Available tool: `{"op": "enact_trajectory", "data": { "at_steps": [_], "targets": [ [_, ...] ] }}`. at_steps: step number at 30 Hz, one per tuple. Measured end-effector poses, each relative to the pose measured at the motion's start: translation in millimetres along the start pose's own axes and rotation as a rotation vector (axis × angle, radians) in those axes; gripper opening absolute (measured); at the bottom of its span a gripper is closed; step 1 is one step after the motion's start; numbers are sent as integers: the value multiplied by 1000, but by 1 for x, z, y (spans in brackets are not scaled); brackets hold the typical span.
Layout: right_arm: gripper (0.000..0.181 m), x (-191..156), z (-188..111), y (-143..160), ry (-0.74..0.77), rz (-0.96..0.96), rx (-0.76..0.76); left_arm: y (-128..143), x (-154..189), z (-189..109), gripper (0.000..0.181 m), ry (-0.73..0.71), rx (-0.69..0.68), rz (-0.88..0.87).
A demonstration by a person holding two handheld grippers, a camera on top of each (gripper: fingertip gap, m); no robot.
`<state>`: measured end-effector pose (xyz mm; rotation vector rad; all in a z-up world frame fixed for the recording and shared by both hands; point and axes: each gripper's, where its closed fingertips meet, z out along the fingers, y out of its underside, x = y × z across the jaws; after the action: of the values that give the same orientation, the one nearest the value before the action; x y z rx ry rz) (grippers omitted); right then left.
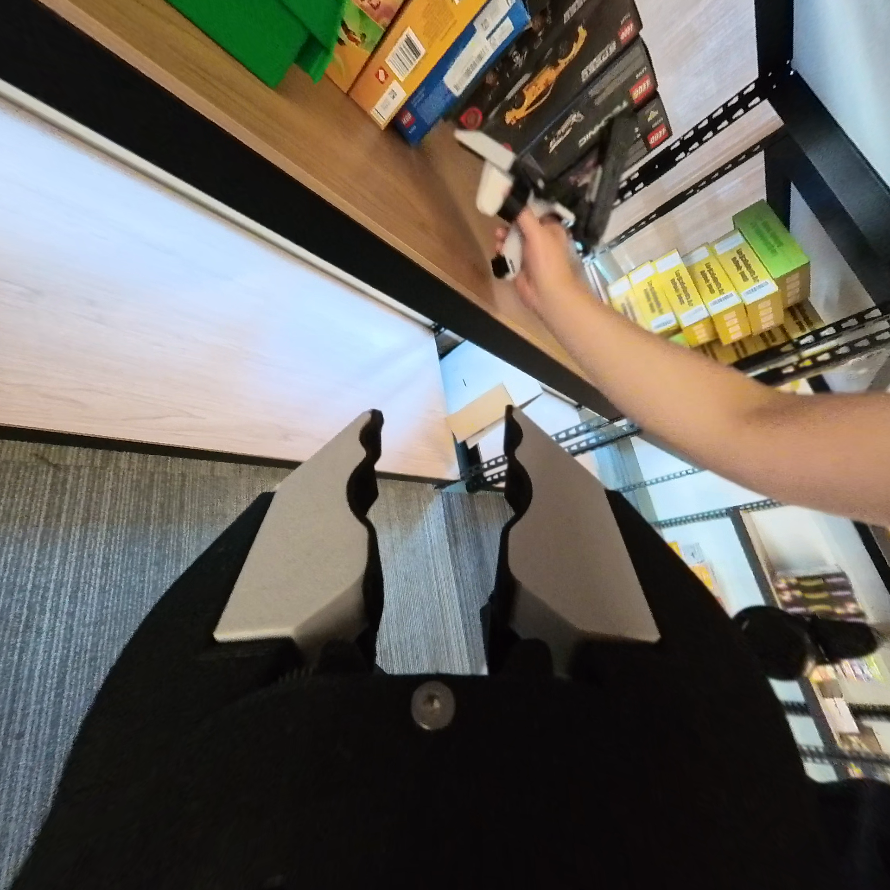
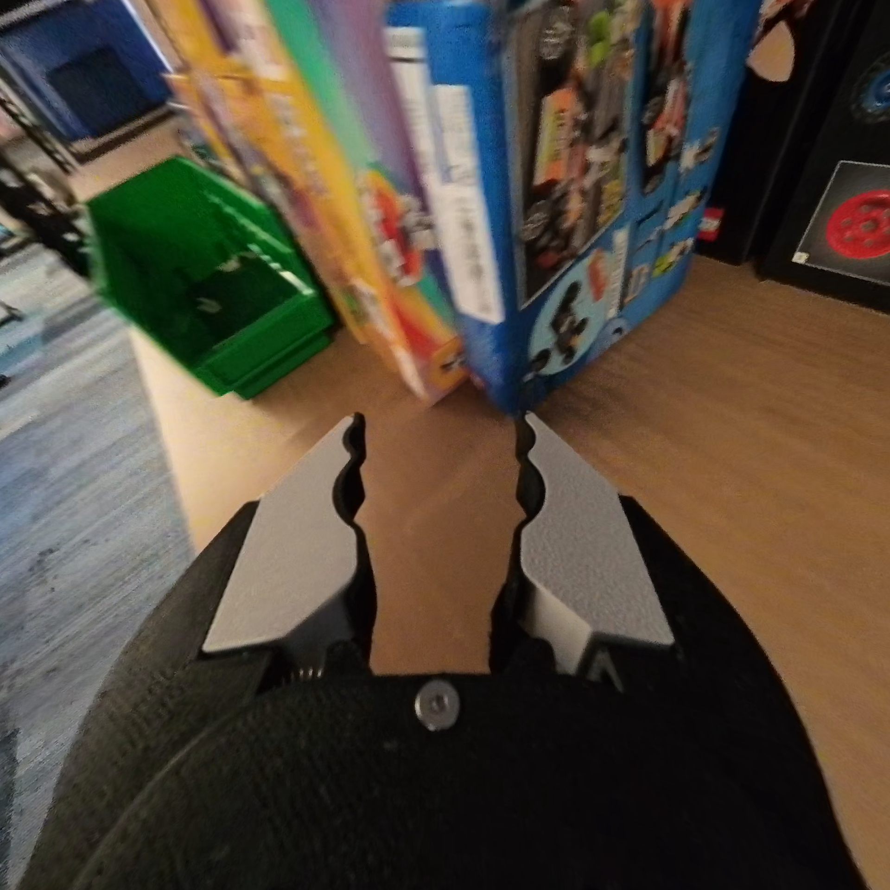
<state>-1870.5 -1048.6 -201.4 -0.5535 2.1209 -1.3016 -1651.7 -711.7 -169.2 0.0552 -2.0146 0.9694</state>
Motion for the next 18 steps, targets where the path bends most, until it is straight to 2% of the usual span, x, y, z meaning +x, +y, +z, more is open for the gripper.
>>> {"op": "enact_trajectory", "data": {
  "at_steps": [2, 5, 7, 8, 9, 11, 12, 14, 18],
  "targets": [
    [56, -30, -30, 7, -12, -46, 39, -4, -2, -11, 49, -8, 26, -8],
    [59, -70, -87, 13, 73, -224, 65, -19, 0, -35, 50, -27, 62, 18],
    [89, -89, -126, 8, 181, -320, 94, -37, 4, -57, 50, -52, 81, 78],
    [92, -103, -143, 7, 189, -333, 92, -48, 9, -70, 50, -65, 91, 116],
    [104, -119, -157, 8, 170, -320, 67, -59, 15, -84, 50, -77, 99, 158],
    [108, -150, -184, 8, 126, -281, -24, -82, 30, -114, 50, -104, 115, 249],
    [103, -162, -198, 0, 135, -251, -58, -95, 39, -131, 51, -117, 126, 291],
    [81, -185, -227, -30, 148, -237, -78, -120, 59, -164, 52, -139, 162, 344],
    [60, -221, -275, -133, 195, -300, 95, -169, 102, -225, 52, -145, 279, 368]
  ]
}}
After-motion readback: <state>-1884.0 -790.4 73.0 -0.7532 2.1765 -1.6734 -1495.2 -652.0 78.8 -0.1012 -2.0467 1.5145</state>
